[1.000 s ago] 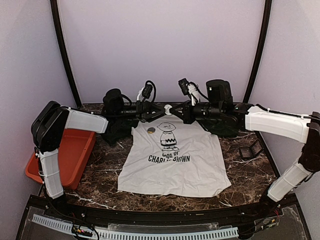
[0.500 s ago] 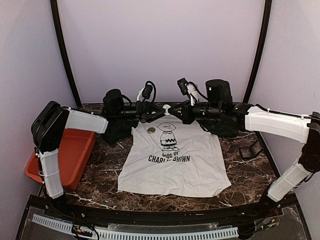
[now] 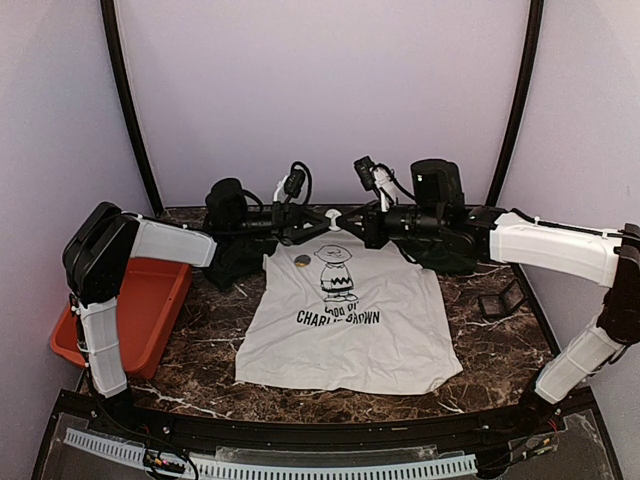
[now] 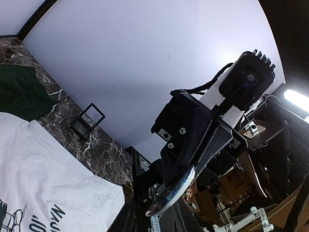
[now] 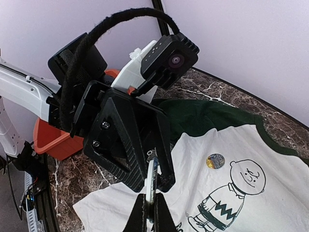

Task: Pin the brooch onto the clothing
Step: Open the brooch at the center of the board.

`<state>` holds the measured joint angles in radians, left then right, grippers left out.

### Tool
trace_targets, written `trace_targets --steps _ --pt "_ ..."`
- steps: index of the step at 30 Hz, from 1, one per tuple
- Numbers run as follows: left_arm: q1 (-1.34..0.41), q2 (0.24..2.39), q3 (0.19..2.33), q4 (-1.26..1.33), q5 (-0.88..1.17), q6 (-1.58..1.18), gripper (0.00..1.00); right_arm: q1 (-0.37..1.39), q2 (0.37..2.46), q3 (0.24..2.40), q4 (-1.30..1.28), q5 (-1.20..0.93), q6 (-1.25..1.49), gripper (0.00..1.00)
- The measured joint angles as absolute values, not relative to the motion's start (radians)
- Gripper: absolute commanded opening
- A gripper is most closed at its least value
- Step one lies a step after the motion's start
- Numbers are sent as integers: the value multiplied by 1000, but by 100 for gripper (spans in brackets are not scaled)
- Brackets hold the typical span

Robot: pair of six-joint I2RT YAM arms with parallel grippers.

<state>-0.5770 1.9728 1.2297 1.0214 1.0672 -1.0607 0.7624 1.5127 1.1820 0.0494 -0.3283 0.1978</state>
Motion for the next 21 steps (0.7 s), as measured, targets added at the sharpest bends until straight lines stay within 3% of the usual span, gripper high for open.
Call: trace_targets --steps 13,21 --pt "-582 1990 1230 1037 1093 -1059 5 772 1513 1182 29 -290 185 0" --pt "-581 2016 1238 1081 1104 -1087 6 772 1523 1188 22 -284 185 0"
